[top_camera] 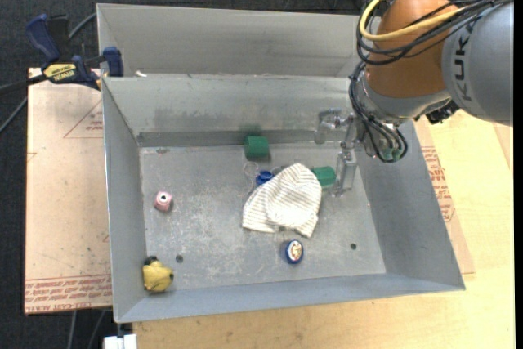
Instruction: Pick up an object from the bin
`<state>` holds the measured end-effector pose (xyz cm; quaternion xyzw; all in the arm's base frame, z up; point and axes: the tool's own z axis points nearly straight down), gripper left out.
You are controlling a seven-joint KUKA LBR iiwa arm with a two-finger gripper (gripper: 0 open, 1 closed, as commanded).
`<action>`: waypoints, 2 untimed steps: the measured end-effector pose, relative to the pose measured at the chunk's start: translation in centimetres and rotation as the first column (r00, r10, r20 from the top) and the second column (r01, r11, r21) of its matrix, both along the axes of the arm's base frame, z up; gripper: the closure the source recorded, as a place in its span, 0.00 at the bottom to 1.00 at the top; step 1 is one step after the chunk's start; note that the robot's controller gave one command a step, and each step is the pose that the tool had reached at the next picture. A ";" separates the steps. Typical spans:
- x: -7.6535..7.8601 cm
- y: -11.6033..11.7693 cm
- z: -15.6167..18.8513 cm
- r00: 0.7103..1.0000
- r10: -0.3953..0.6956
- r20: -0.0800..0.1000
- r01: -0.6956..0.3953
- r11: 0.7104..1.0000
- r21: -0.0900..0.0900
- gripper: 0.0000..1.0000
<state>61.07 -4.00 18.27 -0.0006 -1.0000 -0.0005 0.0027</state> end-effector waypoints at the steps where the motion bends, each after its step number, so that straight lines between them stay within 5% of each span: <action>1: 0.2 0.0 0.5 1.000 0.002 0.007 -0.002 1.000 -0.001 0.00; 2: -3.6 1.8 -10.2 0.998 -0.056 -0.002 0.056 0.998 0.002 0.00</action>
Offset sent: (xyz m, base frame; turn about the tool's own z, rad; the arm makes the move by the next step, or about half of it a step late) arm -0.0352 0.0171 -0.0998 0.0576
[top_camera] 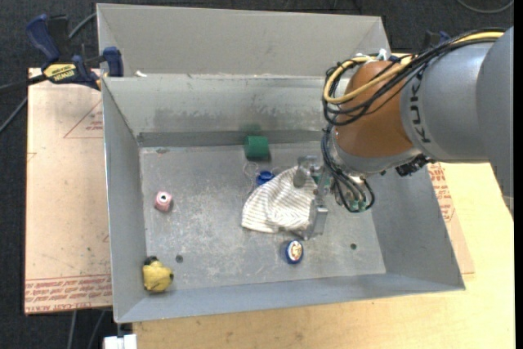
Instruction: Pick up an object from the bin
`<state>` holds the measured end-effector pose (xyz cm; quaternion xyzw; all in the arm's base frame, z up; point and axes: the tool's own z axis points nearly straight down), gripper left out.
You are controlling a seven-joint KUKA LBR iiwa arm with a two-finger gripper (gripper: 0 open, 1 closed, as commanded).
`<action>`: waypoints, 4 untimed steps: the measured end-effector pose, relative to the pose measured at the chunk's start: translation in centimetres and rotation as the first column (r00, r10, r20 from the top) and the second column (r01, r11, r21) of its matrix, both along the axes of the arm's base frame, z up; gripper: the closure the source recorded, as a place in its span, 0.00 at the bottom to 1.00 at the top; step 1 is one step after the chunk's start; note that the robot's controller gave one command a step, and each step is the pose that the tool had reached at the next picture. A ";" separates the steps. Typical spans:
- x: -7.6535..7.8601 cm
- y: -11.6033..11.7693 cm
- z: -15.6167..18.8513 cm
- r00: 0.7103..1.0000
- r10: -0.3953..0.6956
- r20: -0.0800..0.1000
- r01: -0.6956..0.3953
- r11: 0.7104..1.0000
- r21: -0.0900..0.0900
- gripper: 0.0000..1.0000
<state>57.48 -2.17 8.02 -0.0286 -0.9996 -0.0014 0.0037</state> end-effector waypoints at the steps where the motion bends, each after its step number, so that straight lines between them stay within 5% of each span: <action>1: -0.1 0.1 -0.2 1.000 -0.002 -0.006 0.002 1.000 0.000 0.00; 2: -0.6 2.7 -0.4 0.997 0.075 0.004 -0.075 0.997 0.001 1.00; 3: -0.6 2.7 -0.4 0.997 0.075 0.004 -0.075 0.997 0.001 1.00; 4: 0.0 2.4 11.6 0.998 0.055 0.007 -0.055 0.998 0.002 1.00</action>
Offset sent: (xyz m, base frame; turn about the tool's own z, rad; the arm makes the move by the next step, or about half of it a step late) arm -0.0071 0.0267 -0.0053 -0.0749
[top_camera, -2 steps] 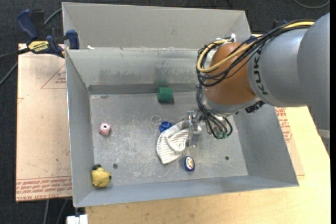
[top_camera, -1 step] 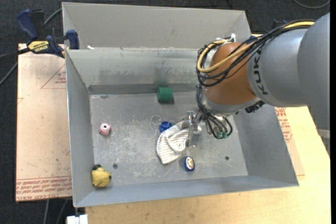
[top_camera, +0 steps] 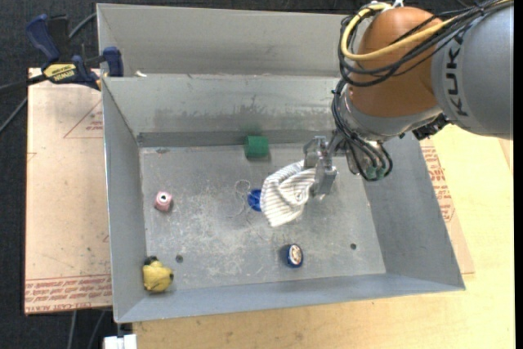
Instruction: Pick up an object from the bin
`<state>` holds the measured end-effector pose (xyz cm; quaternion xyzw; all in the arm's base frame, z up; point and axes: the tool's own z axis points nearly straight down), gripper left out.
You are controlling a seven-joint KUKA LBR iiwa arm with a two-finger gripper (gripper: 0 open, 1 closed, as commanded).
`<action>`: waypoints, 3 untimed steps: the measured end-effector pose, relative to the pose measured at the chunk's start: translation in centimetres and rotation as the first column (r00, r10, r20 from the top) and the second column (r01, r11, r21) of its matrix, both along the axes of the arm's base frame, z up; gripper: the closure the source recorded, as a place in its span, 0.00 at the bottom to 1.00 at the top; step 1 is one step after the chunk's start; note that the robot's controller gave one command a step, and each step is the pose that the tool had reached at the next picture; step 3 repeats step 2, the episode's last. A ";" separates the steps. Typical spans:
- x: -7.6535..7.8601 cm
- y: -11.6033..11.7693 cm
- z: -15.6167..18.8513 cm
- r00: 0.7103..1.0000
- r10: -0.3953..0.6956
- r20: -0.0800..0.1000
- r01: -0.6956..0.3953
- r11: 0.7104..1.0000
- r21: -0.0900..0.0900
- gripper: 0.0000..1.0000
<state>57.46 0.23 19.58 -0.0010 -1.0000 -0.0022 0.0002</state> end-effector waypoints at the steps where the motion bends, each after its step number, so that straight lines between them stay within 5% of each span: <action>1: 0.0 0.0 0.0 1.000 0.000 0.000 0.000 1.000 0.000 1.00; 2: 1.0 1.8 10.9 1.000 0.024 0.004 -0.024 1.000 0.000 1.00; 3: 1.0 1.8 10.9 1.000 0.024 0.004 -0.024 1.000 0.000 1.00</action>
Offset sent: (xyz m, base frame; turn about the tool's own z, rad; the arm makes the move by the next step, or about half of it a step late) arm 0.0091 0.0170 0.1090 -0.0231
